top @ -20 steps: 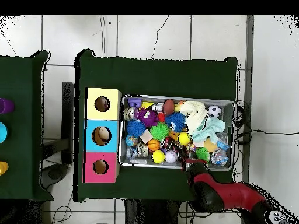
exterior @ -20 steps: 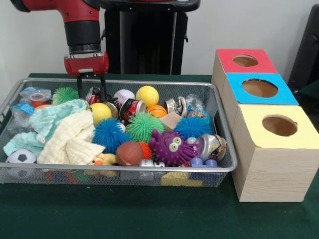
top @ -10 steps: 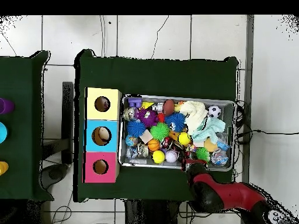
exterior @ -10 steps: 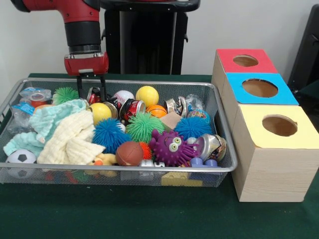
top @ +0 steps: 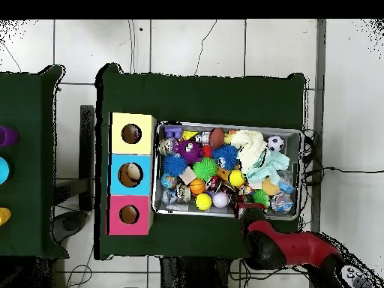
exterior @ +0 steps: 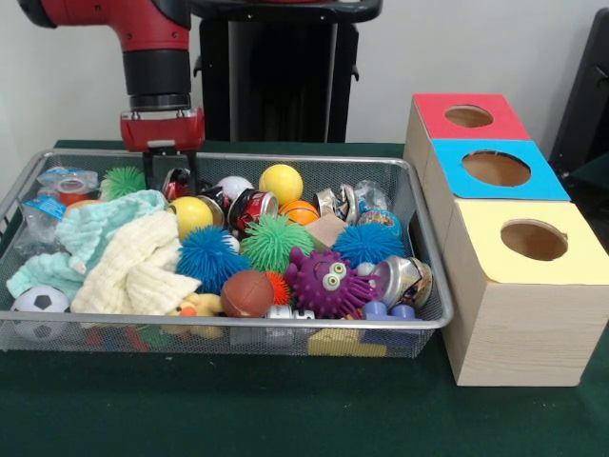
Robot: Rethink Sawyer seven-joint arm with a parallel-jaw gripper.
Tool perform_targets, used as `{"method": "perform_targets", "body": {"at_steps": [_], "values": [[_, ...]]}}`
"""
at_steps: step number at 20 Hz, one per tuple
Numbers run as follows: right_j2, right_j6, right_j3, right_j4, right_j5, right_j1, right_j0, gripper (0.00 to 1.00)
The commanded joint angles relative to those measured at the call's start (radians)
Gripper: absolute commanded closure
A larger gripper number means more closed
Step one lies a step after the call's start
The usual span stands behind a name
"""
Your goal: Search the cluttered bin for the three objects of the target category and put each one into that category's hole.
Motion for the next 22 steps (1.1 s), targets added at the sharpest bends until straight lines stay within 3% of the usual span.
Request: {"method": "perform_targets", "body": {"at_steps": [1, 7, 15, 16, 22], "values": [[0.001, 0.118, -0.188, 0.052, -0.079, 0.082, 0.041, 0.00], [0.024, 0.120, -0.201, 0.055, -0.064, 0.085, 0.030, 0.00], [-0.027, 0.120, -0.205, 0.077, -0.119, 0.105, 0.071, 0.00], [-0.033, 0.120, -0.206, 0.077, -0.153, 0.112, 0.073, 1.00], [-0.019, 0.133, -0.190, 0.071, -0.165, 0.114, 0.055, 1.00]]}}
